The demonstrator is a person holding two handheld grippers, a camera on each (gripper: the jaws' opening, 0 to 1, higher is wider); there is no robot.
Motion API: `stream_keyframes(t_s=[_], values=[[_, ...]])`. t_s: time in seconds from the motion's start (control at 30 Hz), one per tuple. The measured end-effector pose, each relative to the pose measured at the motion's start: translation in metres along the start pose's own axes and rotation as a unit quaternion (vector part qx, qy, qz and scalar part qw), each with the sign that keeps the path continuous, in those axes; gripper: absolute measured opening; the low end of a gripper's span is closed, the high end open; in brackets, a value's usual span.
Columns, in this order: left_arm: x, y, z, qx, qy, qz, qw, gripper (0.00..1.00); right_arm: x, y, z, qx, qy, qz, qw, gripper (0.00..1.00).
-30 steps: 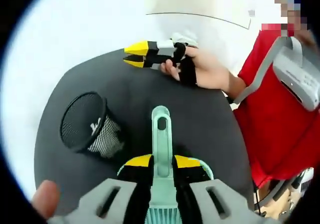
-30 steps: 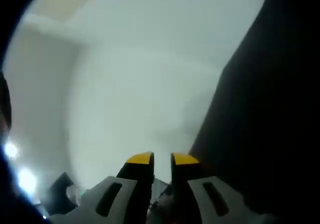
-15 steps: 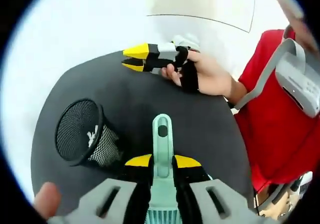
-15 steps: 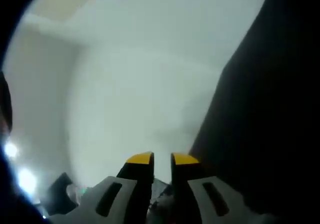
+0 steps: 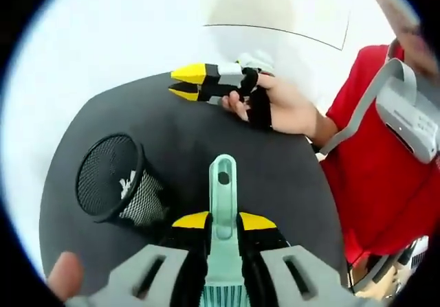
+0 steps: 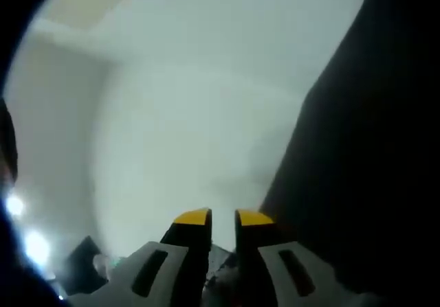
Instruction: Pick up the broom and sweep the trash on the tabletop into the dustpan.
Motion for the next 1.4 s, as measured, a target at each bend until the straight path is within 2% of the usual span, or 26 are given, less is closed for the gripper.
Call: stream_keyframes(t_s=[0.17, 0.27, 0.3, 0.33, 0.4, 0.43, 0.47, 0.5, 0.53, 0.57, 0.63, 0.77, 0.9, 0.93, 0.97, 1.0, 1.03, 1.07, 1.13, 1.2, 1.27, 1.3, 1.33, 1.4], values=[[0.000, -0.003, -0.002, 0.008, 0.008, -0.016, 0.9998, 0.13, 0.000, 0.000, 0.000, -0.001, 0.000, 0.000, 1.0000, 0.16], [0.000, -0.003, 0.000, 0.008, 0.002, 0.008, 0.9999, 0.13, 0.000, 0.000, 0.000, -0.001, 0.000, -0.001, 1.0000, 0.16], [0.002, 0.000, -0.001, 0.001, 0.006, 0.020, 0.9998, 0.14, 0.000, 0.000, 0.000, -0.001, 0.000, -0.002, 1.0000, 0.16], [0.002, 0.006, -0.002, -0.017, 0.012, 0.013, 0.9997, 0.15, -0.001, 0.000, 0.000, -0.001, 0.000, -0.002, 1.0000, 0.16], [0.002, 0.019, -0.008, -0.047, 0.017, -0.004, 0.9988, 0.09, -0.001, 0.000, 0.000, -0.001, 0.000, -0.001, 1.0000, 0.16], [0.004, 0.022, -0.011, -0.051, 0.023, 0.003, 0.9984, 0.05, -0.001, 0.000, 0.000, -0.001, 0.000, -0.001, 1.0000, 0.16], [0.008, 0.023, -0.012, -0.047, 0.038, 0.019, 0.9980, 0.04, -0.001, 0.000, 0.000, -0.001, 0.000, 0.000, 1.0000, 0.16], [0.013, 0.017, -0.012, -0.028, 0.055, 0.035, 0.9974, 0.05, -0.001, 0.000, 0.000, -0.001, 0.000, -0.001, 1.0000, 0.16], [0.016, 0.010, -0.010, -0.005, 0.065, 0.056, 0.9963, 0.07, -0.001, 0.000, 0.001, -0.001, 0.000, -0.002, 1.0000, 0.16], [0.014, 0.004, -0.006, 0.008, 0.061, 0.062, 0.9962, 0.13, -0.002, -0.001, 0.001, 0.001, -0.003, -0.005, 1.0000, 0.16], [0.012, -0.003, 0.002, 0.010, 0.060, 0.046, 0.9971, 0.19, -0.001, -0.006, 0.001, 0.014, -0.005, -0.013, 0.9998, 0.16], [0.014, -0.003, 0.004, 0.001, 0.069, 0.051, 0.9963, 0.19, -0.001, -0.010, 0.001, 0.028, -0.001, -0.024, 0.9993, 0.16], [0.015, -0.005, 0.005, -0.009, 0.076, 0.046, 0.9960, 0.19, -0.002, -0.007, -0.001, 0.025, -0.001, -0.019, 0.9995, 0.16], [0.015, -0.005, 0.007, -0.010, 0.082, 0.048, 0.9954, 0.18, -0.001, -0.007, -0.001, 0.026, 0.000, -0.020, 0.9995, 0.16], [0.018, -0.008, 0.004, 0.001, 0.100, 0.067, 0.9927, 0.18, -0.001, -0.008, -0.001, 0.029, 0.000, -0.021, 0.9994, 0.16], [0.020, -0.008, 0.004, 0.008, 0.112, 0.090, 0.9896, 0.19, -0.001, -0.011, -0.001, 0.038, 0.000, -0.022, 0.9990, 0.16], [0.019, -0.005, 0.005, -0.004, 0.117, 0.101, 0.9880, 0.20, 0.001, -0.016, -0.002, 0.056, 0.003, -0.022, 0.9982, 0.16], [0.017, -0.005, 0.005, -0.001, 0.122, 0.116, 0.9858, 0.20, 0.003, -0.023, -0.003, 0.075, 0.006, -0.024, 0.9969, 0.16], [0.015, -0.006, -0.002, 0.000, 0.144, 0.117, 0.9827, 0.20, 0.004, -0.035, -0.005, 0.111, 0.004, -0.028, 0.9934, 0.16], [0.013, -0.007, -0.012, -0.008, 0.162, 0.123, 0.9791, 0.20, 0.007, -0.044, -0.009, 0.145, 0.002, 0.001, 0.9894, 0.16], [0.013, -0.008, -0.023, -0.029, 0.182, 0.146, 0.9721, 0.18, 0.011, -0.056, -0.016, 0.195, -0.005, 0.051, 0.9794, 0.18], [0.012, -0.011, -0.032, -0.041, 0.198, 0.148, 0.9680, 0.17, 0.011, -0.061, -0.020, 0.208, -0.017, 0.057, 0.9762, 0.20], [0.012, -0.013, -0.036, -0.052, 0.215, 0.146, 0.9643, 0.16, 0.013, -0.069, -0.026, 0.233, -0.019, 0.041, 0.9714, 0.22], [0.004, -0.018, -0.038, -0.094, 0.218, 0.156, 0.9588, 0.15, 0.019, -0.084, -0.036, 0.280, -0.020, 0.016, 0.9595, 0.22]])
Point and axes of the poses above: the point that each gripper's makers call its tool centre point, and the gripper's own axes: z roughly forward along the fingers, x roughly to its left, y roughly out of its top, the point moved 3 cm from there along -z, roughly backward along the fingers, and after that the axes turned 13 degrees about -x, right-handed, at the moved point
